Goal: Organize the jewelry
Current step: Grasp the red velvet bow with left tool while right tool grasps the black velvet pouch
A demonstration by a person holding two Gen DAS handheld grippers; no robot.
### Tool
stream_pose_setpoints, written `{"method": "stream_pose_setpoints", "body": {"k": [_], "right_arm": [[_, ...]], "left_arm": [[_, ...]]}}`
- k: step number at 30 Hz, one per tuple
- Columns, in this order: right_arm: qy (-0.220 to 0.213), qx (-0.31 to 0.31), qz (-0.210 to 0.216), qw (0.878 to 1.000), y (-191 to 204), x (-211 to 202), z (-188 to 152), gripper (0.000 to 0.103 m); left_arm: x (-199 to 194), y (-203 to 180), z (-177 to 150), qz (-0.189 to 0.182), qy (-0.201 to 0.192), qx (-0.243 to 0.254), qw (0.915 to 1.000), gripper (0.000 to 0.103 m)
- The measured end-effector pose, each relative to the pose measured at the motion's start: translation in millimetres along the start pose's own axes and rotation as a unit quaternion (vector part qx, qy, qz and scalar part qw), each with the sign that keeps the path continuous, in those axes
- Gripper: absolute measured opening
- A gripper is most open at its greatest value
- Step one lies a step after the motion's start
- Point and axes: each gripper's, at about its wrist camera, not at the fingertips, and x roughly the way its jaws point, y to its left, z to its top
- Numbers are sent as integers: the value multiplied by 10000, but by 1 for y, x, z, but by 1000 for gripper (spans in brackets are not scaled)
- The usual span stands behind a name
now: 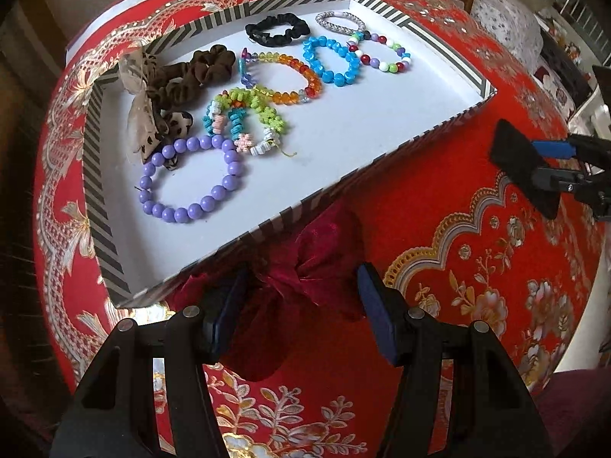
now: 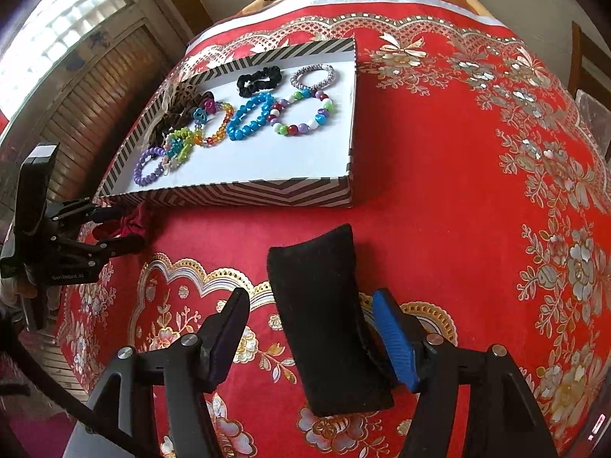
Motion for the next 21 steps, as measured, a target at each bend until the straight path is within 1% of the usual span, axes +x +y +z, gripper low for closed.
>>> {"method": "stream_pose_setpoints", "body": {"k": [2, 3, 4, 5, 6, 7, 9, 11, 12, 13, 18, 21], "right_arm": [[-30, -5, 80, 10000, 1, 0, -1, 64], [-47, -6, 104, 9999, 1, 1, -2, 64], [-53, -22, 113, 9999, 2, 1, -3, 64], [-67, -72, 97, 9999, 3, 1, -4, 54], [-87, -149, 25, 9998, 4, 2, -6, 48], [-99, -208, -56, 9997, 5, 2, -8, 39], [-166, -289, -85, 9994, 6, 3, -12, 35], [-238, -328, -81, 9991, 5, 1, -15, 26], [-271, -328, -43, 9991, 5, -2, -15, 24], [-341, -319, 22, 9989, 5, -8, -15, 18], [-555, -407, 124, 9975, 9, -31, -14, 16], [-645, -435, 228, 9967, 13, -42, -15, 15]], "left_arm": [[-3, 5, -3, -121, -64, -206, 9997, 33], [-4, 7, -5, -164, -75, -331, 9993, 32], [-5, 10, -7, -265, -65, -483, 9985, 27], [-6, 12, -9, -329, -56, -590, 9977, 24], [-6, 12, -11, -389, -43, -696, 9968, 24], [-8, 10, -14, -400, -49, -789, 9961, 22], [-10, 6, -19, -430, -78, -932, 9947, 21], [-14, 1, -24, -437, -125, -1118, 9927, 20], [-17, -1, -25, -467, -168, -1219, 9913, 20], [-22, -4, -28, -507, -239, -1332, 9895, 20], [-42, -20, -33, -542, -559, -1677, 9827, 20], [-53, -29, -35, -455, -732, -1759, 9806, 20]]}}
